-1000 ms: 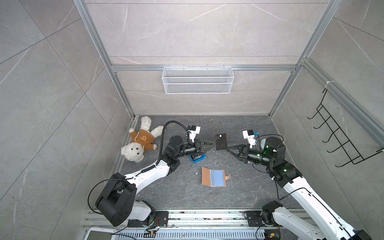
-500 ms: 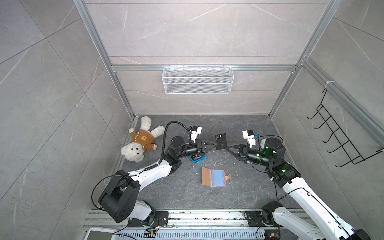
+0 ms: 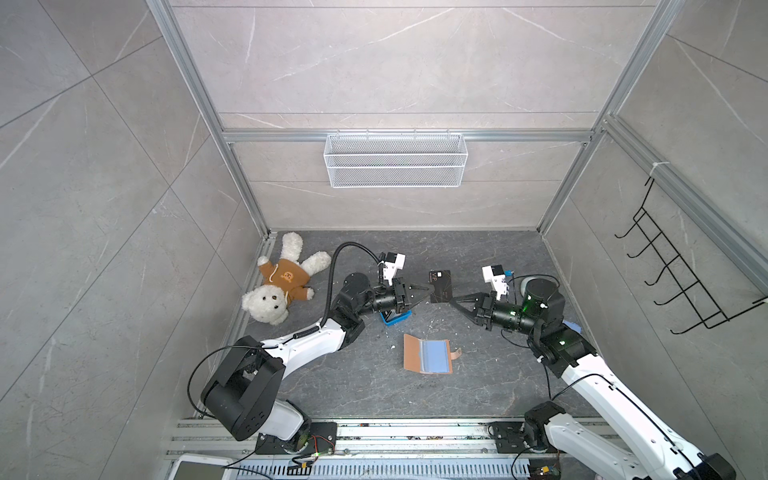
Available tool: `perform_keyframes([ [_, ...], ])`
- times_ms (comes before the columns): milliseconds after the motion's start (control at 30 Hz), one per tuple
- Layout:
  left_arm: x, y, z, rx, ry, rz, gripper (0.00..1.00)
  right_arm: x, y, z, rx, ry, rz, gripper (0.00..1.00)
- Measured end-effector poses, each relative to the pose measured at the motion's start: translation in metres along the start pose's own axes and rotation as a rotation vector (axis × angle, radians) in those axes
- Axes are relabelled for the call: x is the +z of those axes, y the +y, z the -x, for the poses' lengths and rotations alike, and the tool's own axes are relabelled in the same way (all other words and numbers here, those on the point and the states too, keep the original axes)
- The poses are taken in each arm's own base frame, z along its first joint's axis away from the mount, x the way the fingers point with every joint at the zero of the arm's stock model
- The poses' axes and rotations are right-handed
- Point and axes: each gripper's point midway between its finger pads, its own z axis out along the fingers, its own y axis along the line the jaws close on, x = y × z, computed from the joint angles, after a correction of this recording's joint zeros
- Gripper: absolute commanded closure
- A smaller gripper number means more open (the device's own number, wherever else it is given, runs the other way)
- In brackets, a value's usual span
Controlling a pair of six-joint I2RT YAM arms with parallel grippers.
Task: Put the credit cards into the card holder
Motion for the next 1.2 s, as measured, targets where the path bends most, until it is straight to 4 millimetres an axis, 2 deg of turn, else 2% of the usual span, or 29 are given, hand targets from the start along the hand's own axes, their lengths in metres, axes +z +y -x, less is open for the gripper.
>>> perform_keyframes([
  [200,0.0,0.001,0.0,-0.003,0.002,0.002,0.9,0.001,-0.002,0.0,0.009,-0.003,0.008,1.0],
  [333,0.001,0.004,-0.001,-0.013,0.006,0.005,0.98,0.002,-0.006,-0.001,0.016,-0.003,0.004,1.0],
  [500,0.001,0.012,-0.004,-0.018,0.018,0.038,1.0,0.003,-0.016,-0.002,0.027,-0.007,-0.023,0.82],
  [667,-0.006,0.039,-0.014,-0.024,0.046,0.156,1.0,-0.006,-0.041,-0.006,-0.009,-0.049,-0.134,0.65],
  [767,-0.017,0.055,-0.019,-0.027,0.053,0.231,1.0,-0.013,-0.056,-0.011,-0.051,-0.067,-0.218,0.61],
  [967,-0.042,0.078,-0.037,-0.022,0.077,0.355,1.0,-0.02,-0.095,-0.031,-0.136,-0.056,-0.404,0.61],
  [1200,-0.072,0.108,-0.072,-0.052,0.105,0.453,1.0,-0.015,-0.147,-0.067,-0.208,0.026,-0.598,0.65],
])
